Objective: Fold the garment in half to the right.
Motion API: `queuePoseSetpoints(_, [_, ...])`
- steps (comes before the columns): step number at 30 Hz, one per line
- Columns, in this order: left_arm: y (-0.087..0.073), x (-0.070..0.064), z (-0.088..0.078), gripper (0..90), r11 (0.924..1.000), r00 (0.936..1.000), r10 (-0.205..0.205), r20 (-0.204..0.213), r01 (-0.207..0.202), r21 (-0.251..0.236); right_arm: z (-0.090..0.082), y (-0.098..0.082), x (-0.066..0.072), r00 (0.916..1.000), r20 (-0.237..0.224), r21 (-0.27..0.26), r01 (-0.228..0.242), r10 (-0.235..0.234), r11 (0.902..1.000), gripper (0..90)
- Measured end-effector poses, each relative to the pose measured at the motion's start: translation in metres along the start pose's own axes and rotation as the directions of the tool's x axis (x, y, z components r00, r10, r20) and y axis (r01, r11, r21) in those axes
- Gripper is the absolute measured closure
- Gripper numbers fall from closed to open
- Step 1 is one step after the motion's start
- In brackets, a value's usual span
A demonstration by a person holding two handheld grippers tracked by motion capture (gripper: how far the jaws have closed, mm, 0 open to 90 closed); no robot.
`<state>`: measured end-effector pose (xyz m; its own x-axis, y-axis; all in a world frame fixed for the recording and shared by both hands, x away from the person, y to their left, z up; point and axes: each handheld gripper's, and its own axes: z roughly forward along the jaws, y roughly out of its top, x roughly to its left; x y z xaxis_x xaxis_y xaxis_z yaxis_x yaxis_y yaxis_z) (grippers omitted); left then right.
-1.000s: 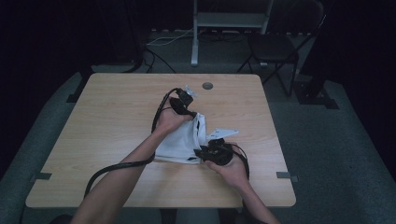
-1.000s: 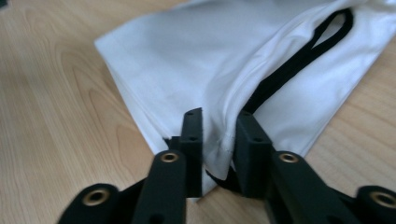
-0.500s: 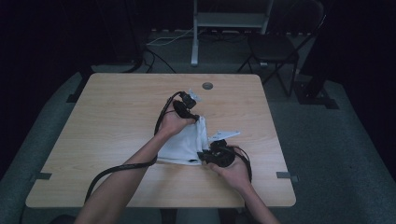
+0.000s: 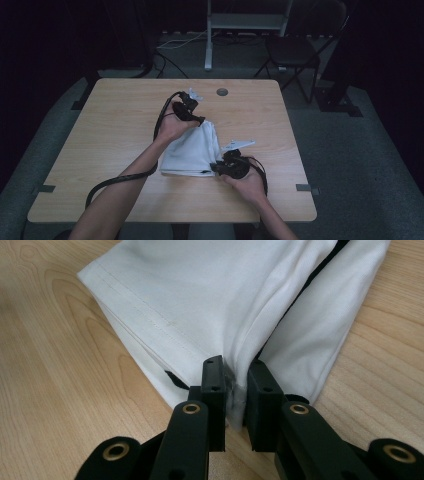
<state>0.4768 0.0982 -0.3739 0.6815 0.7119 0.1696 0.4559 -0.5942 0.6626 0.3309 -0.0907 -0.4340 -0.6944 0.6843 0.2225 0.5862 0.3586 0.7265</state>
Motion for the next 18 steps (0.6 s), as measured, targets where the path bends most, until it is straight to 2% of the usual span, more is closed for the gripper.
queuePoseSetpoints(3, [0.003,-0.005,0.004,40.6,1.0,0.9999,0.005,0.01,-0.005,-0.008,-0.001,0.0,0.0,1.0,0.0,0.001,-0.002,0.002,1.0,80.6])
queuePoseSetpoints(6, [0.005,-0.013,0.01,40.3,0.9997,0.9996,0.024,0.016,-0.024,0.006,-0.002,0.0,0.0,1.0,0.003,-0.005,-0.001,0.001,1.0,80.7])
queuePoseSetpoints(13, [-0.004,-0.018,0.027,40.3,0.9982,0.9992,0.034,0.02,-0.035,0.048,-0.009,-0.002,0.0,0.9997,0.01,-0.027,-0.022,0.022,0.9994,81.0])
queuePoseSetpoints(18, [-0.001,-0.023,0.029,40.3,0.9985,0.9988,0.043,0.021,-0.044,0.034,-0.016,0.001,0.004,0.9999,0.01,-0.047,-0.013,0.013,0.9988,79.3])
